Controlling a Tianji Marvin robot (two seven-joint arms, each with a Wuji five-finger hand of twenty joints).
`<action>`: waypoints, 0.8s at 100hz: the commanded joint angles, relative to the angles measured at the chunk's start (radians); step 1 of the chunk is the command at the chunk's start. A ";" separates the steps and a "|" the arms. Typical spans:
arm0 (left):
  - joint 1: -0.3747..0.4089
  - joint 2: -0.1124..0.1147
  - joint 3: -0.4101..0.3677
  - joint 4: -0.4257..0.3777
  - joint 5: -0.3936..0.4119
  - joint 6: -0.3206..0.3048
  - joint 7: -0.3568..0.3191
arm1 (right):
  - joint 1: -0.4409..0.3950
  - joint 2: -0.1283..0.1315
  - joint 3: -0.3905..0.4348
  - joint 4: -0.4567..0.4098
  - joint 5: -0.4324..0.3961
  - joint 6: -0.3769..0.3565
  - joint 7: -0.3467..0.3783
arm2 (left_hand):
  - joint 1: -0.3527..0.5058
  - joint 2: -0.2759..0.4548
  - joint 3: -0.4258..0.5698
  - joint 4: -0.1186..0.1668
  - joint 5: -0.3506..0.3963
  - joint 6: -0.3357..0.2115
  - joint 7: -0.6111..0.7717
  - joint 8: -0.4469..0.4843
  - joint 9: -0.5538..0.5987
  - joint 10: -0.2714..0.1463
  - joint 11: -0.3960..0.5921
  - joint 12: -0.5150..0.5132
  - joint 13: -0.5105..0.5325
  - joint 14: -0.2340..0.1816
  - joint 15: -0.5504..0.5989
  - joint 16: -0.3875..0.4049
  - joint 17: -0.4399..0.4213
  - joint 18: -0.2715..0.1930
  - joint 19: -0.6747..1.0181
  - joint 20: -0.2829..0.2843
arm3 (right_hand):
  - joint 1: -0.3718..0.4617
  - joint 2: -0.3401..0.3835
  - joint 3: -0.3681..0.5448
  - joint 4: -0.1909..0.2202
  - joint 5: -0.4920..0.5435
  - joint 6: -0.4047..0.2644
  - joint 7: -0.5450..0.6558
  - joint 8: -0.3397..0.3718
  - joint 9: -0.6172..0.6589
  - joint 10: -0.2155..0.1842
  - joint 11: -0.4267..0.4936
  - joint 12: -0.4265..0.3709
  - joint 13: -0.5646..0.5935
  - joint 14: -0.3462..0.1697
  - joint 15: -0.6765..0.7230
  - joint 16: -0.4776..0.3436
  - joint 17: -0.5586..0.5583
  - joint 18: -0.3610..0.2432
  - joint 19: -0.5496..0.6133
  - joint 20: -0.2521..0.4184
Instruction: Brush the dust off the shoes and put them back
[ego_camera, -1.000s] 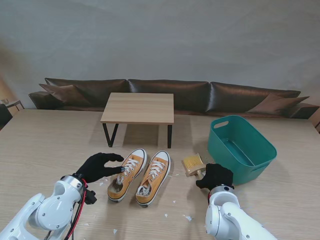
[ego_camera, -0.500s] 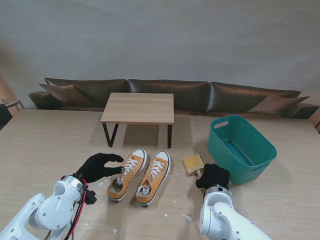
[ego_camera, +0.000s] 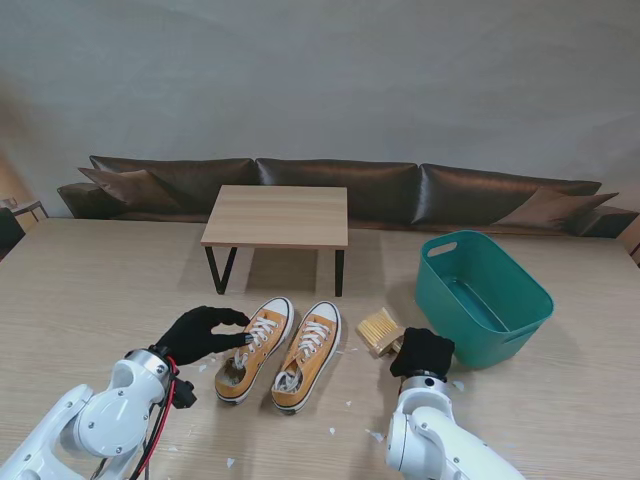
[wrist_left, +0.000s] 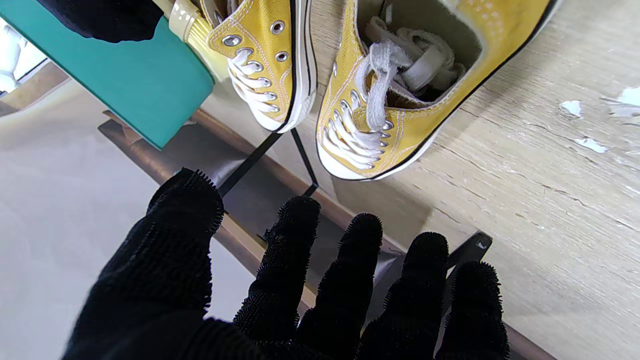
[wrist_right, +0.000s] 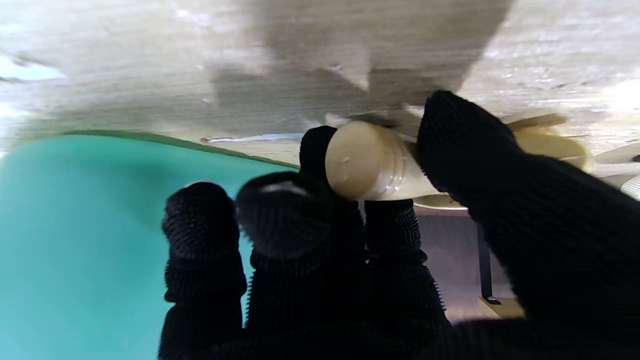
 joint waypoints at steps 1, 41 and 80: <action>0.000 -0.003 0.001 -0.001 -0.007 0.005 -0.021 | -0.005 -0.012 -0.007 0.013 0.008 -0.007 0.012 | 0.026 0.039 -0.028 0.034 0.006 0.010 0.004 0.005 0.009 0.006 0.002 0.005 0.012 0.018 0.011 0.014 -0.015 0.023 -0.037 0.016 | 0.063 -0.010 0.056 -0.026 0.085 -0.054 0.076 -0.026 0.031 -0.025 0.084 0.076 0.038 -0.045 0.076 0.035 0.321 -0.021 0.078 -0.025; -0.004 -0.005 0.007 -0.004 -0.030 0.026 -0.025 | -0.019 0.001 0.001 -0.022 0.026 -0.019 0.071 | 0.032 0.072 -0.045 0.034 0.011 0.028 0.002 0.003 0.008 0.027 0.001 0.005 0.012 0.027 0.009 0.015 -0.022 0.026 -0.039 0.017 | 0.046 0.477 -0.077 -0.018 -0.160 0.098 0.300 0.512 -0.223 -0.043 0.505 0.521 0.039 -0.130 0.316 0.111 0.130 -0.066 0.156 0.040; -0.003 -0.007 0.007 -0.011 -0.047 0.041 -0.028 | 0.001 0.003 -0.018 -0.002 0.020 -0.020 0.082 | 0.047 0.099 -0.074 0.038 0.025 0.042 0.007 0.007 0.011 0.041 0.003 0.008 0.017 0.036 0.011 0.019 -0.027 0.029 -0.040 0.021 | -0.251 0.767 -0.226 0.192 0.003 0.152 0.398 0.813 -0.139 -0.059 0.548 0.557 0.037 -0.110 0.373 0.112 0.157 -0.043 0.171 0.050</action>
